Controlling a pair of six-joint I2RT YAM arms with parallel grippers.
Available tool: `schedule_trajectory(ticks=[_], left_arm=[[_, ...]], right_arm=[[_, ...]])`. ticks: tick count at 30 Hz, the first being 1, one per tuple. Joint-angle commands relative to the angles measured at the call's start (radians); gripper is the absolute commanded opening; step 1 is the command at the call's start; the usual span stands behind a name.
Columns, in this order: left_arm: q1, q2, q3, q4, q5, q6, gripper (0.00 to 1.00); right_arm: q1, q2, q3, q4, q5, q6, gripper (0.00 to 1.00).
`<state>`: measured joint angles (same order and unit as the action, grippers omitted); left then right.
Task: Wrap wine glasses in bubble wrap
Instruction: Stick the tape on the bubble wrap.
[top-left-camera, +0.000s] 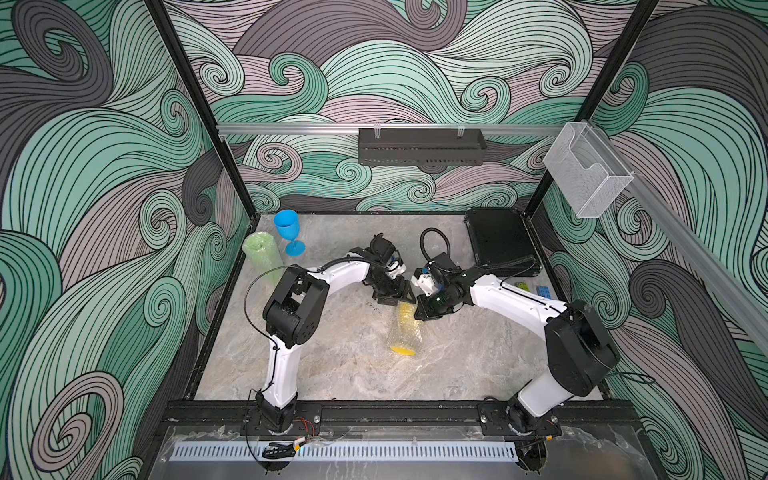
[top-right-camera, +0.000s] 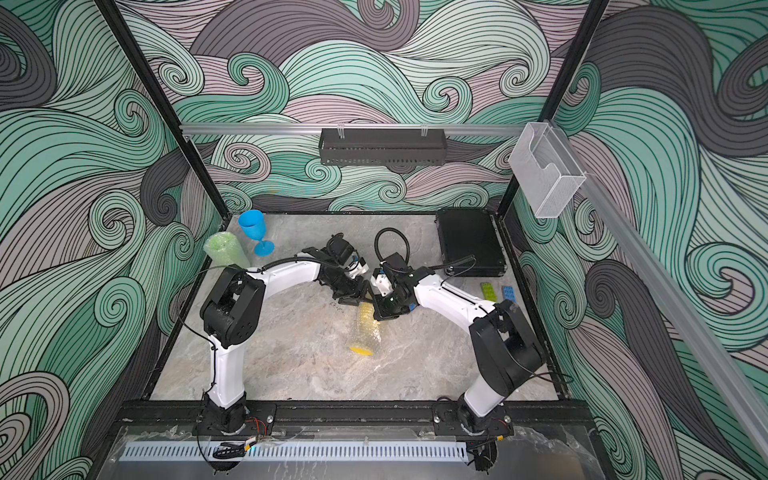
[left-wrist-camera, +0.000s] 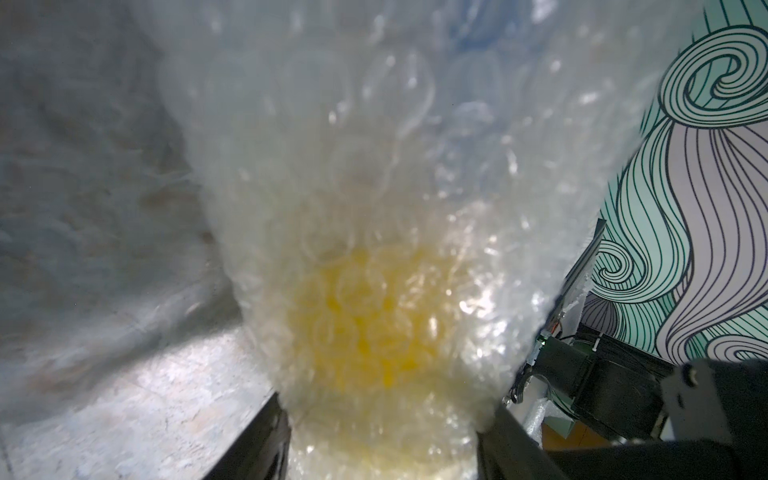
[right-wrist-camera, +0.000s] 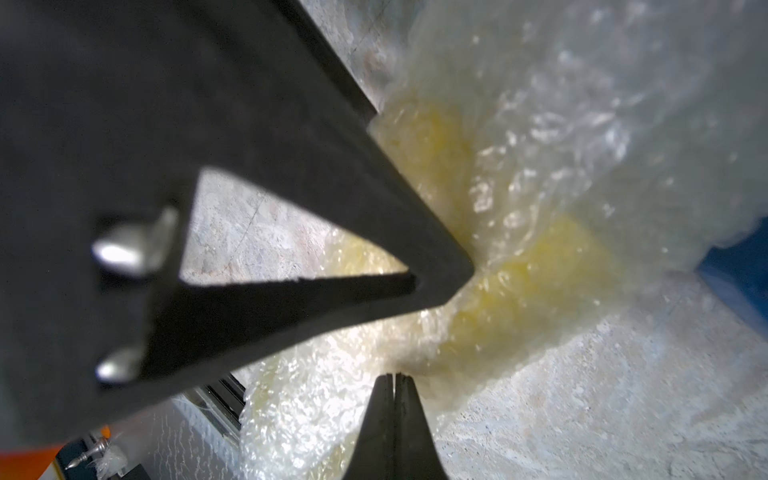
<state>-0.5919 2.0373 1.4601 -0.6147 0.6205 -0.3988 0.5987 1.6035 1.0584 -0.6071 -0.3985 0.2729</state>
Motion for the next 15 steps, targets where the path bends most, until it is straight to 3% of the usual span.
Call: schedule_trajectory(ticks=[1, 10, 15], left_arm=[[-0.017, 0.066, -0.031, -0.102, -0.115, 0.022, 0.64], [-0.016, 0.066, -0.028, -0.107, -0.111, 0.02, 0.64], [-0.017, 0.063, -0.032, -0.105, -0.111, 0.024, 0.64]], right_arm=[[0.0, -0.023, -0.014, -0.016, 0.01, 0.017, 0.02], [-0.002, 0.086, 0.005, 0.032, 0.0, 0.013, 0.01], [-0.005, 0.066, 0.005, 0.008, 0.003, 0.015, 0.04]])
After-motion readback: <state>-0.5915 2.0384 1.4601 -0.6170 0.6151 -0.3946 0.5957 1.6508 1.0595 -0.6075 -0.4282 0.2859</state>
